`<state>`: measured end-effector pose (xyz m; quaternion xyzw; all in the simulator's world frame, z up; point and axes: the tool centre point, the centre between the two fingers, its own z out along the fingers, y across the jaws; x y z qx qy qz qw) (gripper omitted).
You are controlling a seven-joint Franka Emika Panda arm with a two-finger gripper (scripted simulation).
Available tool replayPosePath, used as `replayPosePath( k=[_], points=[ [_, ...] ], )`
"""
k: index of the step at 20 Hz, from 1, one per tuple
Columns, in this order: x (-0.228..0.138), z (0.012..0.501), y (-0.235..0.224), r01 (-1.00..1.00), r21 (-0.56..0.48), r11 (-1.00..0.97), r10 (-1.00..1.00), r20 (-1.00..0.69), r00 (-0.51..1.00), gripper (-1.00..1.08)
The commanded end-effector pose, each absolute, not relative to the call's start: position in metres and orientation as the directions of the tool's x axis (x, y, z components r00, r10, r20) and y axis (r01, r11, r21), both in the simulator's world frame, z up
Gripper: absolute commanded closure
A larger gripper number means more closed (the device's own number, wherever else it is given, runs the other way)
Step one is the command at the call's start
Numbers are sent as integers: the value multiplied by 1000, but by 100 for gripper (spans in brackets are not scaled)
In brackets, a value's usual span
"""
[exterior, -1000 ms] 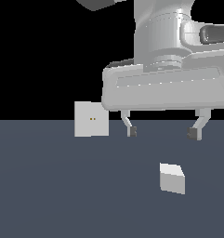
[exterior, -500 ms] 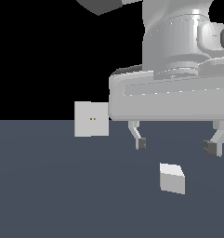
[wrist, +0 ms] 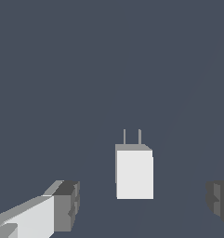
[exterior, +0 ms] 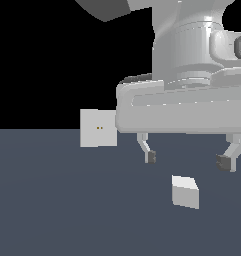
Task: Plug the charger into the wall socket.
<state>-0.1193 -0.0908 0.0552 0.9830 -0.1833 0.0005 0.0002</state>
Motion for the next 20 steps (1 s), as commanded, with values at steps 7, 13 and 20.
replayPosePath(
  k=[7, 13, 20],
  points=[
    [-120, 21, -90, -360, 0, -933, -360, 0, 933, -92],
    [-119, 12, -90, -359, 0, -933, -359, 0, 933, -92],
    [-119, 12, -90, -359, 0, -933, -359, 0, 933, 108]
  ],
)
